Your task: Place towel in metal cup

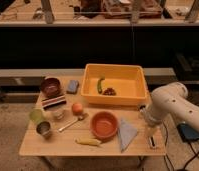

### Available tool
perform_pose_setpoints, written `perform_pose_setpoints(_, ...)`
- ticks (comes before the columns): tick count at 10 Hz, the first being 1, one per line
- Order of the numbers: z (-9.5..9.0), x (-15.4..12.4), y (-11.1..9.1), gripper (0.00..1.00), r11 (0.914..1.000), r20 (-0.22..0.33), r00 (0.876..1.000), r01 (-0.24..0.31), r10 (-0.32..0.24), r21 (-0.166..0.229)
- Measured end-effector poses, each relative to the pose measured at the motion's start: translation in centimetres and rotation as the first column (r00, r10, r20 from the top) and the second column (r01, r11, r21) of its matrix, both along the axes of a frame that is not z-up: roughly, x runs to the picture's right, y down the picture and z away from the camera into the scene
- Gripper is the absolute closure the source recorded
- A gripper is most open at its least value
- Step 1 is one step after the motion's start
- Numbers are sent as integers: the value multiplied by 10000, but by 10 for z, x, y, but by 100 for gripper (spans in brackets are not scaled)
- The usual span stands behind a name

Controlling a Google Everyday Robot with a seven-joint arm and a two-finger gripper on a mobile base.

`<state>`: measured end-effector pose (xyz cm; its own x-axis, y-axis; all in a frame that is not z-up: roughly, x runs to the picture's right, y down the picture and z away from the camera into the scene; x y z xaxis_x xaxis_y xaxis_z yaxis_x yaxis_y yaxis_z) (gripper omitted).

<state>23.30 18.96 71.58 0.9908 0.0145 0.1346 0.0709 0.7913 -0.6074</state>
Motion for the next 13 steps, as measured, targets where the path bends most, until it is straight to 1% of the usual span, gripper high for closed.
perform_pose_setpoints(1,5,-2,8,35,10000,55,10000,22,-22,-60)
perform_pose_setpoints(2,10,-4,16,35,9999,-3,9999,121,-121,-30)
perform_pose_setpoints(4,17,0,26,35,9999,-51,9999,94,-94,-65)
perform_pose_setpoints(5,24,4,32,35,9999,122,9999,-73,74,-115)
perform_pose_setpoints(6,26,5,34,35,9997,371,9991,-218,221,-101)
perform_pose_setpoints(7,27,6,35,35,9991,761,9962,-407,412,-87)
perform_pose_setpoints(8,29,2,36,35,9989,1163,9921,-465,471,-84)
perform_pose_setpoints(9,32,-2,38,35,9989,1374,9895,-447,458,-109)
perform_pose_setpoints(11,39,-8,41,35,9992,1371,9898,-393,398,-64)
perform_pose_setpoints(13,52,-16,48,35,9989,1286,9906,-469,464,5)
